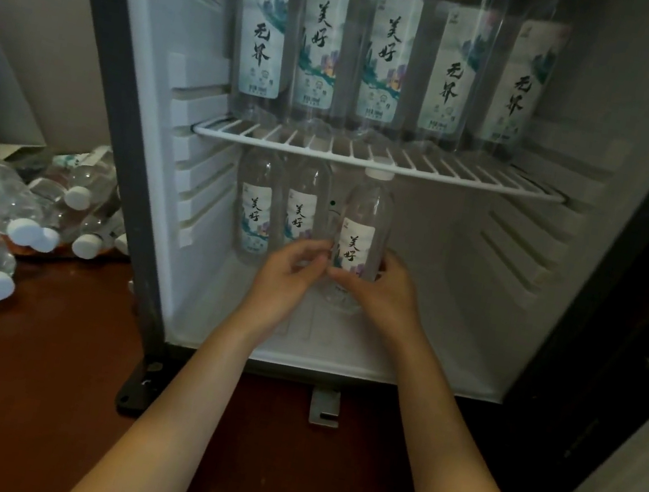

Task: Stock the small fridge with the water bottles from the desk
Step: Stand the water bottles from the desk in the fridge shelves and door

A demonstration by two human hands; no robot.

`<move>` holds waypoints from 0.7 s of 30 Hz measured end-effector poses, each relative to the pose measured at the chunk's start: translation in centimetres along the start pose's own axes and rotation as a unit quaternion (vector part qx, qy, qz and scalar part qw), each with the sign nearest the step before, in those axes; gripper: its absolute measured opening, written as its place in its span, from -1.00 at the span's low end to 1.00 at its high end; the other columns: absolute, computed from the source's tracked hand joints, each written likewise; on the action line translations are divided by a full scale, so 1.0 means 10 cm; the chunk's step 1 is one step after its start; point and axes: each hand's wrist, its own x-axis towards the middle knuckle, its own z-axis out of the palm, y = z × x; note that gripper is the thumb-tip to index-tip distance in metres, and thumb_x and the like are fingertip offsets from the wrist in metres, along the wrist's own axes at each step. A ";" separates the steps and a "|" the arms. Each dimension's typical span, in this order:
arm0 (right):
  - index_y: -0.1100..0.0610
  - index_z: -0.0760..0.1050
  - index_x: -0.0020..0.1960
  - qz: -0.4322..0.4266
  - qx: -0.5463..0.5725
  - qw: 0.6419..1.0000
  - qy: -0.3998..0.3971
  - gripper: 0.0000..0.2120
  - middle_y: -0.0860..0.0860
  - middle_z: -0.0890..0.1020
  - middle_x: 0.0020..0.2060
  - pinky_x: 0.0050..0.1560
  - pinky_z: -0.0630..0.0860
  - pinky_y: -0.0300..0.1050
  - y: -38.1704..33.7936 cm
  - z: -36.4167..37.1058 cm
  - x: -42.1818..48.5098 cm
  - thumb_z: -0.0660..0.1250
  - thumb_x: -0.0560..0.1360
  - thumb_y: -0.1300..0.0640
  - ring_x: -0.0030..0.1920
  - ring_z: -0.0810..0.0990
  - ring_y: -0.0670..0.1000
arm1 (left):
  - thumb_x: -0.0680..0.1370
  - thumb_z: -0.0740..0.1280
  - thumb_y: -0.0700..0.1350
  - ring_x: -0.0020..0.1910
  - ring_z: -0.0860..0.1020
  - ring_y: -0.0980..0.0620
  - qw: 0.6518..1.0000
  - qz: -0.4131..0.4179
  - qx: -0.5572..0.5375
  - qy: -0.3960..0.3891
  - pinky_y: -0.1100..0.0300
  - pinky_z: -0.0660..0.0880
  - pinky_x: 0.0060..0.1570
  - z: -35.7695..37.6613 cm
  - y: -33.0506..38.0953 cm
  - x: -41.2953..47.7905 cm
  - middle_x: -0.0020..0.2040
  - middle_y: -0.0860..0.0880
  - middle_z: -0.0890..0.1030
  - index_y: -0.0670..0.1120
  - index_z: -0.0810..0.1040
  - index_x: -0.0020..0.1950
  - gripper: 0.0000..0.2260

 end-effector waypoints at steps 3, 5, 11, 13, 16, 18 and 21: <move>0.09 0.44 0.08 0.014 0.002 1.000 0.013 -0.52 -0.07 0.62 -0.14 -0.05 0.57 -0.12 -0.01 0.05 0.09 0.58 0.25 0.17 -0.12 0.61 -0.08 | 0.59 0.22 -0.17 0.16 0.55 0.03 1.000 -0.006 -0.003 -0.009 0.20 0.45 0.16 -0.01 -0.03 0.02 0.21 -0.07 0.57 -0.01 0.52 0.17 -0.80; 0.09 0.41 0.10 0.018 -0.007 1.000 0.015 -0.48 -0.11 0.59 -0.15 -0.05 0.56 -0.13 -0.01 0.07 0.16 0.58 0.24 0.15 -0.11 0.60 -0.09 | 0.61 0.19 -0.15 0.28 0.47 -0.01 1.000 -0.016 -0.004 -0.014 0.07 0.39 0.30 0.00 -0.04 0.04 0.26 -0.08 0.53 0.03 0.50 0.18 -0.80; 0.17 0.44 0.19 0.018 -0.026 0.999 0.033 -0.40 0.00 0.62 -0.07 0.00 0.55 -0.10 0.02 0.16 0.35 0.59 0.22 0.11 -0.08 0.60 -0.03 | 0.63 0.14 -0.12 0.31 0.43 0.01 0.999 -0.028 0.025 -0.024 -0.02 0.32 0.36 0.01 -0.02 0.15 0.30 -0.10 0.49 -0.10 0.41 0.35 -0.71; 0.18 0.44 0.18 0.019 -0.017 0.999 0.034 -0.40 0.02 0.63 -0.06 0.02 0.56 -0.05 0.04 0.18 0.38 0.59 0.22 0.12 -0.04 0.62 0.02 | 0.63 0.14 -0.11 0.30 0.44 0.03 0.999 -0.023 0.032 -0.031 0.02 0.33 0.35 0.00 -0.02 0.17 0.30 -0.08 0.50 -0.10 0.39 0.37 -0.69; 0.16 0.45 0.13 0.016 -0.016 0.999 0.034 -0.48 0.03 0.63 -0.08 0.03 0.56 0.00 0.07 0.20 0.43 0.57 0.25 0.16 -0.03 0.62 0.06 | 0.62 0.16 -0.11 0.31 0.42 0.05 0.998 -0.020 0.031 -0.043 0.10 0.33 0.34 0.01 -0.01 0.17 0.31 -0.04 0.48 -0.10 0.37 0.38 -0.68; 0.16 0.46 0.15 0.011 -0.029 0.999 0.030 -0.51 0.06 0.63 -0.05 0.07 0.55 0.03 0.08 0.21 0.46 0.55 0.28 0.17 0.00 0.62 0.08 | 0.61 0.18 -0.12 0.29 0.42 0.08 0.998 -0.018 0.033 -0.045 0.13 0.33 0.32 0.02 0.00 0.17 0.33 -0.04 0.47 -0.10 0.38 0.38 -0.67; 0.15 0.45 0.19 0.012 -0.038 0.999 0.028 -0.49 0.06 0.63 -0.03 0.10 0.54 0.05 0.08 0.21 0.49 0.53 0.30 0.19 0.02 0.61 0.07 | 0.61 0.18 -0.15 0.23 0.43 0.12 0.999 -0.020 0.028 -0.043 0.21 0.34 0.26 0.03 0.02 0.16 0.32 -0.05 0.46 -0.12 0.37 0.38 -0.67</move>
